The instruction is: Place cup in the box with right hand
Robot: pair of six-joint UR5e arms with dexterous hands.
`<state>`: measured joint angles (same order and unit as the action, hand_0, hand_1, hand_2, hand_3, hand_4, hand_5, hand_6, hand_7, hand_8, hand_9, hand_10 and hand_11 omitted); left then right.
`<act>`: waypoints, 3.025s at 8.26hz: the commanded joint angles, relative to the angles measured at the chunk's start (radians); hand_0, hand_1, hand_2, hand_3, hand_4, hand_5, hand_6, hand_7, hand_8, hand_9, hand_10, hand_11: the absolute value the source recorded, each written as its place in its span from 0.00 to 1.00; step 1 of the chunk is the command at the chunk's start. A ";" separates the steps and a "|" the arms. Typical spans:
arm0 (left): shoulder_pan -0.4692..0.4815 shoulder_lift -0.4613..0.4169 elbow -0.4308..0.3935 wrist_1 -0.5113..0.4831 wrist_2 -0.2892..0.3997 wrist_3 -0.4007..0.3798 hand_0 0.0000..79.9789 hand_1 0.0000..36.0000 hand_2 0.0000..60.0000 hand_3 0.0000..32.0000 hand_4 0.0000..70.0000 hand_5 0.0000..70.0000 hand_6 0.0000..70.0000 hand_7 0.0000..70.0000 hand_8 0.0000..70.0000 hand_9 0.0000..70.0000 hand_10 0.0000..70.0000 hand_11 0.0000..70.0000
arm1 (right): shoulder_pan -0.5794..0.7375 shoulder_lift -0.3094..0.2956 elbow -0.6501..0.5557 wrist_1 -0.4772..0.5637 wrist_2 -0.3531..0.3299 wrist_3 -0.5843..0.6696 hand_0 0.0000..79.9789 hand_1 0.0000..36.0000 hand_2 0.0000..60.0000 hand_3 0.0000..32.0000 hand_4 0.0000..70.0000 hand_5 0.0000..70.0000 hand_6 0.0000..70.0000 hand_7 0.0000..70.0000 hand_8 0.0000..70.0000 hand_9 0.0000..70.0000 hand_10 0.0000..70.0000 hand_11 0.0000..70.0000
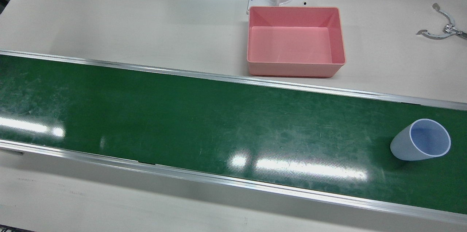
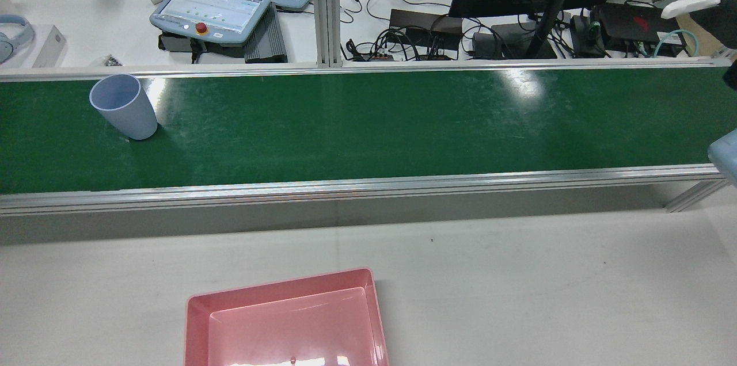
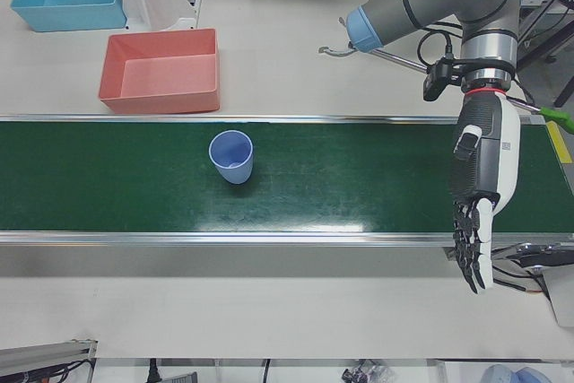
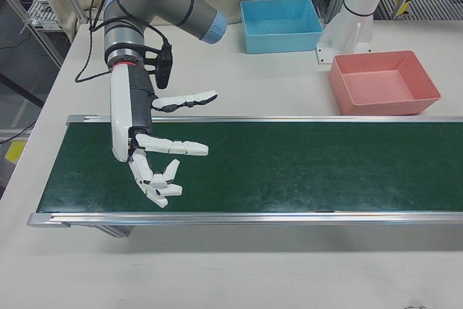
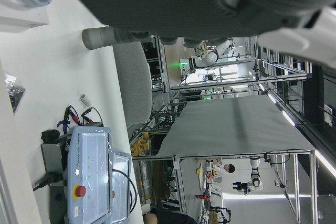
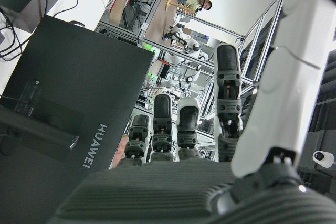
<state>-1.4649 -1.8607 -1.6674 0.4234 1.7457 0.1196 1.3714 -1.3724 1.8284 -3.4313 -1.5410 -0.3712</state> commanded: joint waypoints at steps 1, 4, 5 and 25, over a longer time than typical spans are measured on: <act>0.000 0.000 0.000 0.000 0.000 0.000 0.00 0.00 0.00 0.00 0.00 0.00 0.00 0.00 0.00 0.00 0.00 0.00 | 0.000 0.000 0.000 0.000 -0.001 0.000 0.70 0.31 0.00 0.00 0.71 0.09 0.29 1.00 0.23 0.52 0.17 0.27; 0.000 0.000 0.000 0.000 0.000 0.000 0.00 0.00 0.00 0.00 0.00 0.00 0.00 0.00 0.00 0.00 0.00 0.00 | 0.000 0.000 0.000 0.000 -0.001 0.000 0.71 0.31 0.00 0.00 0.70 0.09 0.28 1.00 0.23 0.50 0.17 0.26; 0.001 0.000 0.000 0.000 0.000 0.000 0.00 0.00 0.00 0.00 0.00 0.00 0.00 0.00 0.00 0.00 0.00 0.00 | 0.000 0.000 0.000 0.000 -0.002 0.000 0.71 0.31 0.00 0.00 0.70 0.09 0.28 1.00 0.22 0.50 0.16 0.26; 0.000 0.000 0.000 0.000 0.000 0.000 0.00 0.00 0.00 0.00 0.00 0.00 0.00 0.00 0.00 0.00 0.00 0.00 | 0.000 0.000 -0.001 0.000 -0.002 0.000 0.71 0.31 0.00 0.00 0.70 0.09 0.28 1.00 0.23 0.51 0.17 0.26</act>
<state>-1.4644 -1.8607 -1.6674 0.4234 1.7457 0.1196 1.3714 -1.3729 1.8278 -3.4315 -1.5432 -0.3712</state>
